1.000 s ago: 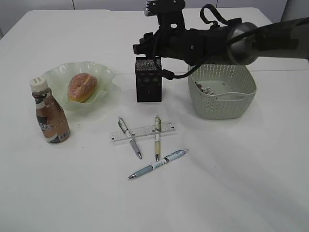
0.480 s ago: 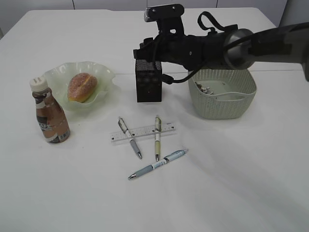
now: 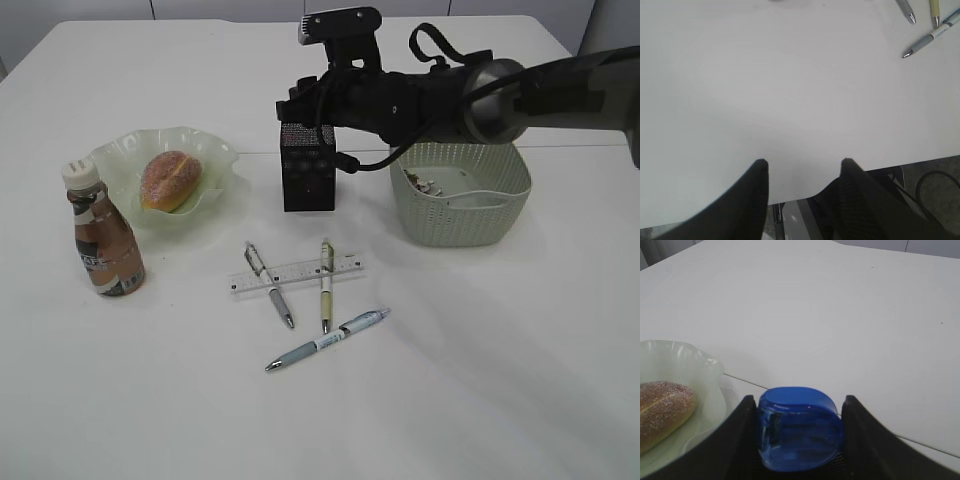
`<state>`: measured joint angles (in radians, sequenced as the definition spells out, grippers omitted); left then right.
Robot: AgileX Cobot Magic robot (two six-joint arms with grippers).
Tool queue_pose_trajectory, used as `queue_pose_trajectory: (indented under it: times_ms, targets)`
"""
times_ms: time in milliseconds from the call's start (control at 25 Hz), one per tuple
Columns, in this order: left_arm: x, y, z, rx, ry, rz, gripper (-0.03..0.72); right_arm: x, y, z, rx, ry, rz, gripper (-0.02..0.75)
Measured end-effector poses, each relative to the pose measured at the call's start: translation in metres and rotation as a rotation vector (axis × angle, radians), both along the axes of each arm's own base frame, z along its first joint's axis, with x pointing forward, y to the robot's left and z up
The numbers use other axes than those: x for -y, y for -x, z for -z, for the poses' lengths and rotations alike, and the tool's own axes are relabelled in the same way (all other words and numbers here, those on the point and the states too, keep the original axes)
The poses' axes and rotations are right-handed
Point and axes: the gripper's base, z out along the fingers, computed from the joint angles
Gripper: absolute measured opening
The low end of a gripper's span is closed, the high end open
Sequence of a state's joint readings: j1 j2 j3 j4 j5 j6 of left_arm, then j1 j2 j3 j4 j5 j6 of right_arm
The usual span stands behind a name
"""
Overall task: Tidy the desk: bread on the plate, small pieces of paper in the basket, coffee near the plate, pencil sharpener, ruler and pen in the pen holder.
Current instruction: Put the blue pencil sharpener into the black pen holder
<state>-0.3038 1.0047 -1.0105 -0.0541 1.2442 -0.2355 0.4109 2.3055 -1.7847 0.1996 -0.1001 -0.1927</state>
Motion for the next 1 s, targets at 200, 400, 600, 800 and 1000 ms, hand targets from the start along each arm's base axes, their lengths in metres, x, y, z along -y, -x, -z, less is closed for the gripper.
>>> queue_pose_trajectory:
  times_ms: [200,400,600,800,1000]
  targets:
    - [0.0,0.0,0.0,0.0,0.0,0.0,0.341,0.0,-0.0001,-0.0002,0.003,0.0,0.0,0.383]
    - [0.0,0.0,0.0,0.0,0.0,0.0,0.341,0.0,-0.0002,-0.0004,0.005,0.0,0.0,0.398]
    - [0.0,0.0,0.0,0.0,0.0,0.0,0.341,0.0,-0.0002,-0.0006,0.007,-0.001,0.001,0.408]
    - [0.0,0.0,0.0,0.0,0.0,0.0,0.341,0.0,-0.0002,-0.0005,0.005,-0.002,0.001,0.414]
    - [0.0,0.0,0.0,0.0,0.0,0.0,0.341,0.0002,-0.0006,-0.0013,0.009,-0.019,0.01,0.414]
